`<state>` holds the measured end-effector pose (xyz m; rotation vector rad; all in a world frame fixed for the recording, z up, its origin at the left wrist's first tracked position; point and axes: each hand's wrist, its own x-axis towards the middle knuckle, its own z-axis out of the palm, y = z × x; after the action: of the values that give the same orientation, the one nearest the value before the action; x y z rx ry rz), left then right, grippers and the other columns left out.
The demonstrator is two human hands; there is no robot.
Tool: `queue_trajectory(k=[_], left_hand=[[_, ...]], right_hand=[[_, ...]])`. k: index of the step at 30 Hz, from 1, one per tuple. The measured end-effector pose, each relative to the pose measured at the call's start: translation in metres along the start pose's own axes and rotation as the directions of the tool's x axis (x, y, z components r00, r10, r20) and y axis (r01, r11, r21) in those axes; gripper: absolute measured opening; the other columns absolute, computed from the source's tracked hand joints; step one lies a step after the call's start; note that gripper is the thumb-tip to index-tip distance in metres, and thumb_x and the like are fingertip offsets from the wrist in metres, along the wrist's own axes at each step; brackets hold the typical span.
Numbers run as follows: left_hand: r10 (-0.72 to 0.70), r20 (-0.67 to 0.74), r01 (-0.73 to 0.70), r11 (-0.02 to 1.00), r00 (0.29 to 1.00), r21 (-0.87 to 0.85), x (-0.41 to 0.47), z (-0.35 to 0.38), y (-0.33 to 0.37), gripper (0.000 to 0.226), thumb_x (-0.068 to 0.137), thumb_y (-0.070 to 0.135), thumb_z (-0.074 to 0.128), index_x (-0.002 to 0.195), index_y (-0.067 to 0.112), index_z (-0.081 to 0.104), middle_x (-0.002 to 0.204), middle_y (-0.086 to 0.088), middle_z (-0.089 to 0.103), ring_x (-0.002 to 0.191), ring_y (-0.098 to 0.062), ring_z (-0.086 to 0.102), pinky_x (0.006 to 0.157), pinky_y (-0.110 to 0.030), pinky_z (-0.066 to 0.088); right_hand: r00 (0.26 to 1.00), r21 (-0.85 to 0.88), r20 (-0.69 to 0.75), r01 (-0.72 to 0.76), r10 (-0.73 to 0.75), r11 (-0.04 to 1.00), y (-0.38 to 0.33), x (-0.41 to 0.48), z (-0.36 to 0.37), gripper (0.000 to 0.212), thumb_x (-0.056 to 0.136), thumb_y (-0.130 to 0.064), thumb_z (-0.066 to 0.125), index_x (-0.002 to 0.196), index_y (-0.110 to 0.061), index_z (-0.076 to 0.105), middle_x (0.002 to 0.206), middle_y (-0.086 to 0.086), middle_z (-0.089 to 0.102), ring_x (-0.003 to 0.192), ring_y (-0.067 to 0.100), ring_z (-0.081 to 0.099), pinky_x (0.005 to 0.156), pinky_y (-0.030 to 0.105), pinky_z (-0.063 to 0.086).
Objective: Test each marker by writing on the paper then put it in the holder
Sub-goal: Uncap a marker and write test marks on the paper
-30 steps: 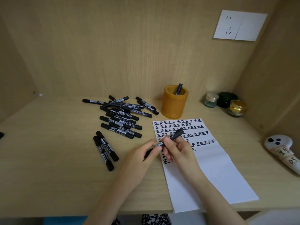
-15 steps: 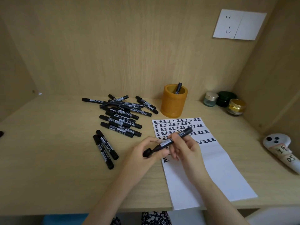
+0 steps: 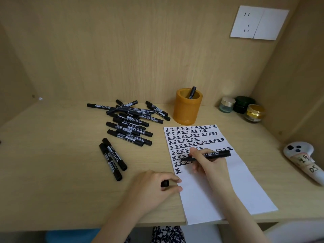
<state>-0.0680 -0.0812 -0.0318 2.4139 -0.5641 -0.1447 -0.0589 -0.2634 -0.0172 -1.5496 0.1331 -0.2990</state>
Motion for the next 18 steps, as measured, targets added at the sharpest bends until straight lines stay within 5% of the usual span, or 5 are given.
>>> queue_trajectory(k=[4,10,18], left_hand=[[0.005,-0.002,-0.005,0.999,1.0,0.042,0.0,0.002,-0.002,0.035,0.077,0.067,0.053,0.107,0.051,0.06,0.094,0.019,0.071,0.049,-0.001,0.05,0.068,-0.019,0.05],[-0.002,-0.006,0.002,1.0,1.0,0.022,0.0,0.0,0.002,0.029,0.078,0.063,0.057,0.103,0.049,0.063,0.079,0.014,0.07,0.048,0.005,0.046,0.051,-0.012,0.031],[0.0,0.001,0.0,0.999,1.0,0.044,-0.001,0.0,0.002,0.031,0.078,0.064,0.055,0.104,0.05,0.061,0.08,0.016,0.07,0.048,0.001,0.047,0.053,-0.012,0.034]], right_hand=[[0.997,-0.116,-0.07,0.015,-0.024,0.993,0.006,0.0,0.002,0.031,0.083,-0.017,0.073,0.059,-0.009,0.056,0.046,-0.009,0.049,0.046,0.005,0.044,0.05,0.014,0.036],[0.996,-0.189,-0.084,0.021,-0.037,0.982,0.009,0.001,0.002,0.034,0.086,-0.014,0.069,0.055,-0.015,0.056,0.044,-0.011,0.043,0.044,0.005,0.038,0.047,0.016,0.032],[0.997,-0.231,-0.061,0.035,-0.051,0.972,0.011,0.001,0.002,0.03,0.085,-0.015,0.07,0.058,-0.014,0.059,0.045,-0.014,0.052,0.048,0.0,0.046,0.05,0.012,0.035]])
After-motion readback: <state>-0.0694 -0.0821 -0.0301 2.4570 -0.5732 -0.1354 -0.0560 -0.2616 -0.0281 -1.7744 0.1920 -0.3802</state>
